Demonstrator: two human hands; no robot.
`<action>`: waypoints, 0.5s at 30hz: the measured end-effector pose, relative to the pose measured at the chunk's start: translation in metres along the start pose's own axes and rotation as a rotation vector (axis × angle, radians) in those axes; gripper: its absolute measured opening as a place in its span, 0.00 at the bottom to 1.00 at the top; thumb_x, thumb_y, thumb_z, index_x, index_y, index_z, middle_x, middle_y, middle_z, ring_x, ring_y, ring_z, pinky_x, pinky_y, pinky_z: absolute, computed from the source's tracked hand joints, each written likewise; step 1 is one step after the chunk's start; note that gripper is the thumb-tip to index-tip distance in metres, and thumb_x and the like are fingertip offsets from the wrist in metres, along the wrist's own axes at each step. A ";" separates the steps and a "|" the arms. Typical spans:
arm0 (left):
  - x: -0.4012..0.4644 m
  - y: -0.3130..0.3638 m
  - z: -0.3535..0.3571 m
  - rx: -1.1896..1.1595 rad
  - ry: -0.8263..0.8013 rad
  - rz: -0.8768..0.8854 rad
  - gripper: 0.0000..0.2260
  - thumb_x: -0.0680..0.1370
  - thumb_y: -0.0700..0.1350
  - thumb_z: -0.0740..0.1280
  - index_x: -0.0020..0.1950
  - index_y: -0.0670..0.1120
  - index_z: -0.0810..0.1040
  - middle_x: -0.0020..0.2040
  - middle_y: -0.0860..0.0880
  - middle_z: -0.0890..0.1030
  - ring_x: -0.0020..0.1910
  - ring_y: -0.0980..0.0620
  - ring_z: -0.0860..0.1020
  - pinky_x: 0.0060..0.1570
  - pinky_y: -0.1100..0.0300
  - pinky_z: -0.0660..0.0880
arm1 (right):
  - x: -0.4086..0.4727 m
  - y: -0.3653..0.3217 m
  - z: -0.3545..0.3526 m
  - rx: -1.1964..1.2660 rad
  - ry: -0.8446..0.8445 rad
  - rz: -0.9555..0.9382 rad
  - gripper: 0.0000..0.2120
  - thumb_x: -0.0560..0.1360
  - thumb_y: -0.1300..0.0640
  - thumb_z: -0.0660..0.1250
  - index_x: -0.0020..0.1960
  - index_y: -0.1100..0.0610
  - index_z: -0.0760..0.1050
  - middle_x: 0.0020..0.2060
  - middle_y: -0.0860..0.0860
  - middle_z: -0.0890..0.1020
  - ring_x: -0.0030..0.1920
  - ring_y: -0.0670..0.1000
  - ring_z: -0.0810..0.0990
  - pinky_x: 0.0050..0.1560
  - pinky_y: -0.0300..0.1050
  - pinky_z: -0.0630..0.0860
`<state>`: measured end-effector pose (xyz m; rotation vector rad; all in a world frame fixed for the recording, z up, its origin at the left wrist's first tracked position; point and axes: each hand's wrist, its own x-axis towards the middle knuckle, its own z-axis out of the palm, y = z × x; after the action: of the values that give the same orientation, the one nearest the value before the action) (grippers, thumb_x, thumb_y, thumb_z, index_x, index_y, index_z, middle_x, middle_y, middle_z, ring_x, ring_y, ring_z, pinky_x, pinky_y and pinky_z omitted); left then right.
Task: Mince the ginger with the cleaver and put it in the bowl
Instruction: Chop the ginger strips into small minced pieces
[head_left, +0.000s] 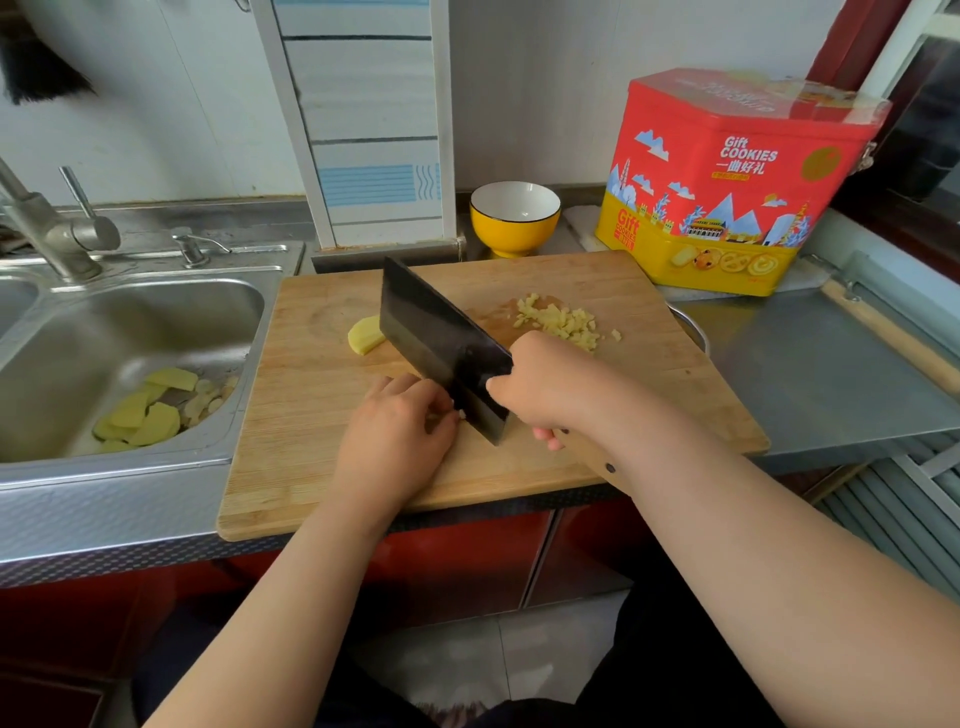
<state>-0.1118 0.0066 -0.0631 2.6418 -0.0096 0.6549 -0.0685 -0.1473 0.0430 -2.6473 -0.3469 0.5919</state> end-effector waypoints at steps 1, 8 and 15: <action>-0.001 0.001 0.000 0.017 0.008 -0.002 0.04 0.71 0.46 0.71 0.41 0.48 0.78 0.37 0.54 0.74 0.41 0.49 0.73 0.39 0.59 0.66 | 0.001 0.002 -0.001 0.010 0.010 0.000 0.19 0.81 0.54 0.59 0.68 0.62 0.69 0.29 0.56 0.76 0.22 0.50 0.73 0.23 0.36 0.69; -0.006 0.000 -0.005 -0.031 -0.007 -0.036 0.04 0.73 0.47 0.70 0.43 0.50 0.76 0.39 0.56 0.74 0.42 0.55 0.70 0.40 0.63 0.65 | -0.007 0.009 -0.006 0.020 0.052 -0.050 0.18 0.82 0.53 0.58 0.67 0.61 0.69 0.27 0.54 0.75 0.21 0.48 0.72 0.22 0.36 0.68; -0.003 -0.005 -0.009 -0.035 -0.055 -0.006 0.02 0.73 0.42 0.70 0.42 0.48 0.79 0.38 0.56 0.74 0.41 0.54 0.70 0.41 0.64 0.64 | -0.012 0.003 -0.006 -0.064 0.035 -0.100 0.08 0.81 0.53 0.58 0.55 0.57 0.70 0.27 0.53 0.76 0.20 0.48 0.73 0.23 0.35 0.68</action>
<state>-0.1183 0.0144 -0.0592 2.6247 -0.0288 0.5751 -0.0762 -0.1556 0.0511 -2.6794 -0.4924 0.5108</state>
